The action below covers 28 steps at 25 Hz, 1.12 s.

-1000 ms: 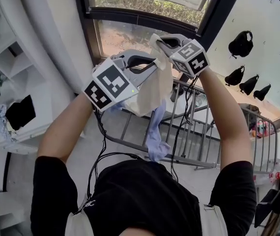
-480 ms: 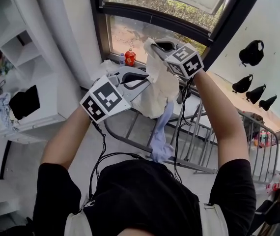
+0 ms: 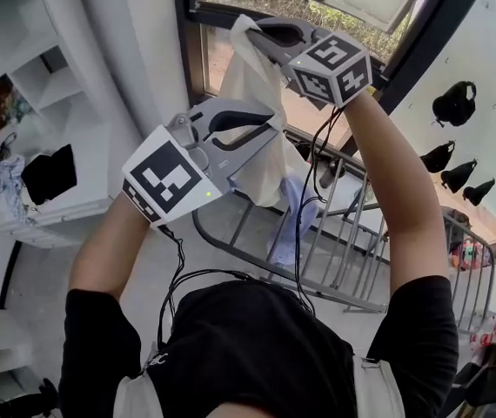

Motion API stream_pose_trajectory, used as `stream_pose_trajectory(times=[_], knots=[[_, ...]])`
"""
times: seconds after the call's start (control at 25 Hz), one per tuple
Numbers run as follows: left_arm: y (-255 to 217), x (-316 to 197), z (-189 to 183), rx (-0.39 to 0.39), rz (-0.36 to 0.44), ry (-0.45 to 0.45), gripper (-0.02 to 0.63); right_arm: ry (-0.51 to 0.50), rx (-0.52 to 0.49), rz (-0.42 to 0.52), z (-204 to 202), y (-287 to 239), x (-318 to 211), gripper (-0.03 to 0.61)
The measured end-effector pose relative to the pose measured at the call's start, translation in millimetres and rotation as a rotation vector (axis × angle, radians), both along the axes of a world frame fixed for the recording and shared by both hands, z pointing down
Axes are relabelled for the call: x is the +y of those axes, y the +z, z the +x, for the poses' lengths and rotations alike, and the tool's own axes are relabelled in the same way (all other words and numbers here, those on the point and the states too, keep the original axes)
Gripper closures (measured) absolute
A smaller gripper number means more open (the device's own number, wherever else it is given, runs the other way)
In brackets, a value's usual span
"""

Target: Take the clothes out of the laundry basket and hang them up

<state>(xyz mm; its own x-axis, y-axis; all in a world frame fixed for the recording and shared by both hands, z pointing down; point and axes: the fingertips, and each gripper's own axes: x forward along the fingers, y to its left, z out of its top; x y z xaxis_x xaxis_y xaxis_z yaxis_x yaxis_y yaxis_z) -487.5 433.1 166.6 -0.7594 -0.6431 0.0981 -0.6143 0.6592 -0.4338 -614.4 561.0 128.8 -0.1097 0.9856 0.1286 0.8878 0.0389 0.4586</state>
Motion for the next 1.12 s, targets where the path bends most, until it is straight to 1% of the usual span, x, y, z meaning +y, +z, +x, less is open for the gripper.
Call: stream_pose_trajectory(times=[0.08,0.16,0.24,0.32,0.56,0.84,1.0,1.12], knots=[[6.3,-5.3,-0.7,0.016,-0.002,0.02,0.6,0.021,0.009,0.048,-6.1,23.9,-8.1,0.554],[17.2,-12.7,-2.2,0.042,-0.008,0.047,0.598,0.05,0.018,0.119,-14.4,57.3,-21.5,0.554],[29.6,-21.2,-4.4,0.071,-0.016,0.076,0.598,0.082,0.032,0.179,-22.6,89.5,-39.9,0.554],[41.9,-30.8,-7.0,0.101,-0.019,0.107,0.598,0.117,0.042,0.216,-31.6,115.7,-63.2,0.554],[82.2,-70.7,-9.8,0.207,0.008,0.222,0.598,0.235,0.122,0.248,-48.0,164.1,-146.0,0.554],[135.9,-148.9,5.1,0.318,0.012,0.401,0.598,0.416,0.229,0.283,-52.8,211.4,-255.5,0.552],[167.3,-187.8,8.1,0.388,0.027,0.459,0.598,0.552,0.304,0.315,-56.2,247.5,-313.2,0.551],[197.6,-205.8,8.3,0.471,0.02,0.479,0.598,0.61,0.334,0.374,-50.5,280.1,-335.3,0.551]])
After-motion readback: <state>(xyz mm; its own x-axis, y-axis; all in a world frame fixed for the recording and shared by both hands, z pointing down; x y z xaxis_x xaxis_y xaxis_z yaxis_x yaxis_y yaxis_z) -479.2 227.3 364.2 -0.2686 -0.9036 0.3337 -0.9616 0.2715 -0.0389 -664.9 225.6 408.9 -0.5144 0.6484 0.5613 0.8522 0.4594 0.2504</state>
